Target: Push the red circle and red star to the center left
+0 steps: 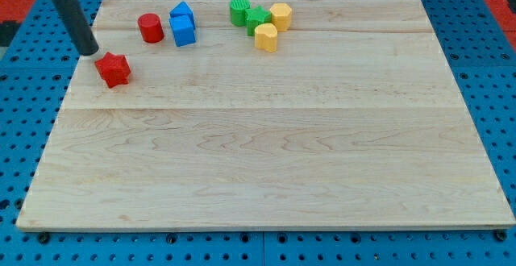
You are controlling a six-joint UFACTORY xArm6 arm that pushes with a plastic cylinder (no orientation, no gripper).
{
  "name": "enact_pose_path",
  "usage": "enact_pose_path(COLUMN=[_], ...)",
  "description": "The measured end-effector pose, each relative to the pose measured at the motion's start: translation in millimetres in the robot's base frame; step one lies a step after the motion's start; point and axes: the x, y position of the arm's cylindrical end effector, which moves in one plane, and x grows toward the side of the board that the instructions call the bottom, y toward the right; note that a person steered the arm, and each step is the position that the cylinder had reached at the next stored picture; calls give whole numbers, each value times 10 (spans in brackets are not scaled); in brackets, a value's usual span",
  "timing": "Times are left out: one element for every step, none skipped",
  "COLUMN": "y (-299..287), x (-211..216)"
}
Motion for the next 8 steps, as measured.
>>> enact_pose_path(y=[200, 253, -181, -205, 456, 794, 1177, 1201], x=[515, 783, 113, -631, -839, -613, -323, -607])
